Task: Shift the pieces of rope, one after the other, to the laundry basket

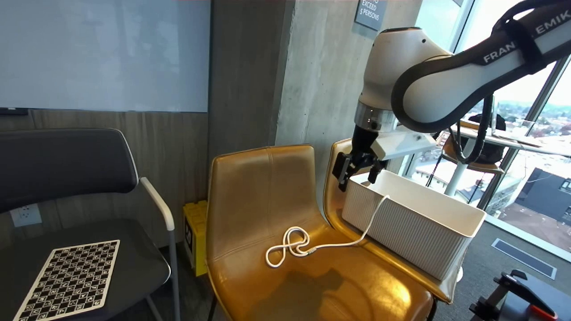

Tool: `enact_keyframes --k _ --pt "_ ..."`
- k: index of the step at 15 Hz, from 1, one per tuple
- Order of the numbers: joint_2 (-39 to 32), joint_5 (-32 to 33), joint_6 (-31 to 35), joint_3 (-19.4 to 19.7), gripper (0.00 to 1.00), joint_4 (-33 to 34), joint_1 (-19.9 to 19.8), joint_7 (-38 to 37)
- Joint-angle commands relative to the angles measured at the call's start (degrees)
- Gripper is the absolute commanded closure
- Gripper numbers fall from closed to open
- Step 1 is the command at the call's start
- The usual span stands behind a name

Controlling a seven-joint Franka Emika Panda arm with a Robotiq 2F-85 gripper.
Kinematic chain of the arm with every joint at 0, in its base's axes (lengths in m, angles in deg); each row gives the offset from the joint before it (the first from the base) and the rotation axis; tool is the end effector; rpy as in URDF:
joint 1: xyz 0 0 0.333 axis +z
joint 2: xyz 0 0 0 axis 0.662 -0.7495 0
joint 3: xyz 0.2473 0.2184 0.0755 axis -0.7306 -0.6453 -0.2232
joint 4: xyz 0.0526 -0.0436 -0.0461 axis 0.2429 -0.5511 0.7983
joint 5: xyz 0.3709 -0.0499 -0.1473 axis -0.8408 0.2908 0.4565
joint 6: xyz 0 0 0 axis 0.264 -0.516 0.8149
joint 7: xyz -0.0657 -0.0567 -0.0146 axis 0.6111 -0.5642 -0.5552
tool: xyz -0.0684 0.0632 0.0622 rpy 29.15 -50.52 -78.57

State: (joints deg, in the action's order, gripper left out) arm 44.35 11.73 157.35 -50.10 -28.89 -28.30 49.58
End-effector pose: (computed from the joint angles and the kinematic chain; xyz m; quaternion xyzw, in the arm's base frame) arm 0.6850 0.1020 0.2618 0.9888 -0.0949 0.0633 0.0961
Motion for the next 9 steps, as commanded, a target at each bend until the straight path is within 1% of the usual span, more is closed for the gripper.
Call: enact_keyframes --k 1,5,9 --pt "-6.14 0.14 2.02 -1.19 0.0 4.84 2.23 1.42" --pt "-14.43 -0.31 1.98 -0.71 0.0 14.21 4.25 2.39" --pt "-22.88 -0.7 1.72 0.1 0.0 24.29 4.34 3.77"
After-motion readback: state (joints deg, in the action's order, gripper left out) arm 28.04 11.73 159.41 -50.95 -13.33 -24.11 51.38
